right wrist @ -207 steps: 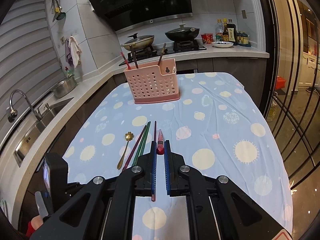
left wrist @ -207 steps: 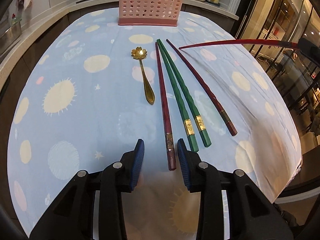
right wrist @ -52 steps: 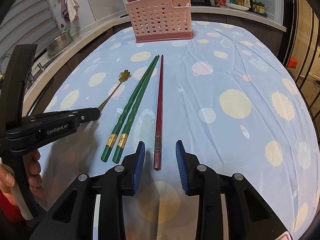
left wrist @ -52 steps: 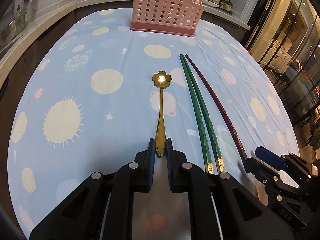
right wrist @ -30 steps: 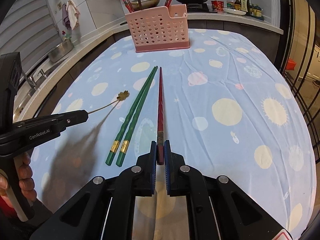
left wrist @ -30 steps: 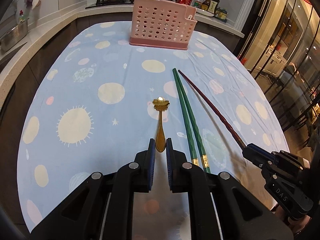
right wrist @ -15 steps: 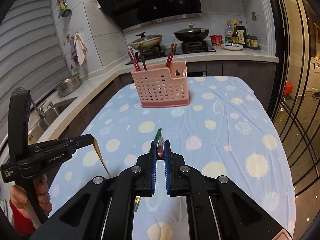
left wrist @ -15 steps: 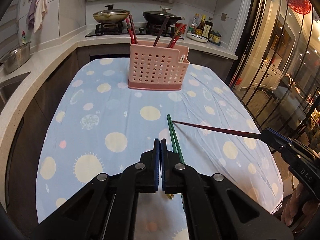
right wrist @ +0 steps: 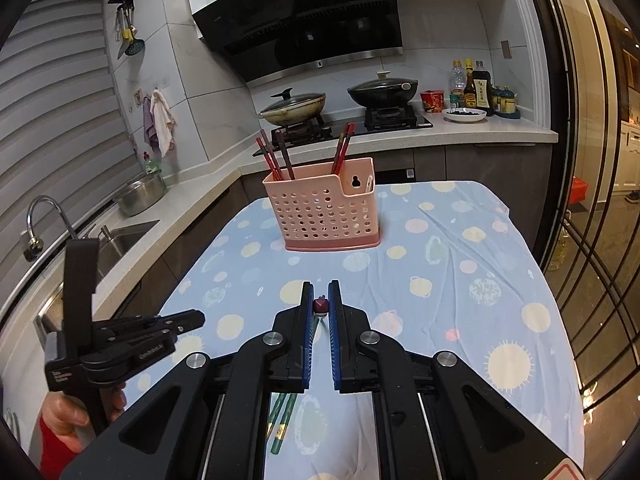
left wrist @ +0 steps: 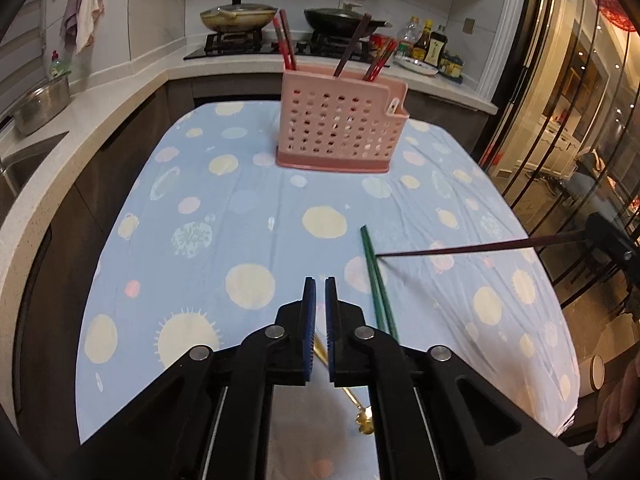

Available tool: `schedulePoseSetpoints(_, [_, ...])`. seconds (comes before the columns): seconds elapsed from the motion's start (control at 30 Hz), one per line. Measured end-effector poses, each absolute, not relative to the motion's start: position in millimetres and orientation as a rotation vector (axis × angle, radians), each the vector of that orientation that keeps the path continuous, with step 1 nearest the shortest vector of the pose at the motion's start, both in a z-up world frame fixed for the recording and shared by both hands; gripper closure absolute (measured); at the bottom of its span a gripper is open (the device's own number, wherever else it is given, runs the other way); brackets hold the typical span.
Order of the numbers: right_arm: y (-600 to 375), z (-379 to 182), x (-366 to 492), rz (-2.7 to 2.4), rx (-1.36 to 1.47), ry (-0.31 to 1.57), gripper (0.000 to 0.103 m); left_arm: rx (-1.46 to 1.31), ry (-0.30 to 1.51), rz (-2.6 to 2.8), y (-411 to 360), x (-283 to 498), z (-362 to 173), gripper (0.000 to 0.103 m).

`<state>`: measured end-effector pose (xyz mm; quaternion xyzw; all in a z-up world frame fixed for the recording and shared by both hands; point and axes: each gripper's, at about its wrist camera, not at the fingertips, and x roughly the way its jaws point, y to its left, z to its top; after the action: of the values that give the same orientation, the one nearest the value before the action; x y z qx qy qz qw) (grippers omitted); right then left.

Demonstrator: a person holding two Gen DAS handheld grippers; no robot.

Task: Organize utensils
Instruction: 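Close the left tool on the gold spoon while the right tool grasps the maroon chopstick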

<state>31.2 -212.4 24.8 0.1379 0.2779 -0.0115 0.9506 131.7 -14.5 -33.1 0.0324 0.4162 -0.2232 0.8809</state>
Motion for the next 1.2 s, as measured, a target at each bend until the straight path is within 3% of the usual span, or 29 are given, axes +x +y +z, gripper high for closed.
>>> schedulePoseSetpoints(0.1, [-209.9, 20.1, 27.9, -0.022, 0.289, 0.575, 0.096, 0.077, 0.933, -0.442, -15.5, 136.9, -62.3, 0.070])
schedulePoseSetpoints(0.33, [-209.7, 17.6, 25.6, -0.024, 0.297, 0.588, 0.096, 0.091, 1.039, -0.435, -21.1, 146.8, -109.9, 0.067])
schedulePoseSetpoints(0.53, [-210.5, 13.4, 29.8, -0.025, 0.306, 0.605, 0.096, 0.080, 1.019, -0.473, -25.5, 150.8, -113.1, 0.067])
schedulePoseSetpoints(0.57, [-210.4, 12.7, 30.8, -0.025, 0.307, 0.608, 0.096, 0.088, 1.015, -0.477, -27.1, 150.6, -113.5, 0.068])
schedulePoseSetpoints(0.63, [-210.1, 12.5, 32.1, -0.025, 0.309, 0.611, 0.096, 0.098, 1.012, -0.488, -30.3, 149.5, -114.0, 0.079])
schedulePoseSetpoints(0.67, [-210.0, 12.2, 32.4, -0.026, 0.309, 0.612, 0.096, 0.099, 1.017, -0.497, -31.4, 149.0, -114.6, 0.090])
schedulePoseSetpoints(0.7, [-210.1, 12.0, 32.7, -0.027, 0.309, 0.613, 0.096, 0.095, 1.019, -0.502, -31.8, 148.6, -115.0, 0.092])
schedulePoseSetpoints(1.2, [-209.1, 15.4, 29.7, -0.024, 0.307, 0.595, 0.096, 0.033, 0.987, -0.522, -12.5, 126.2, -82.0, 0.102])
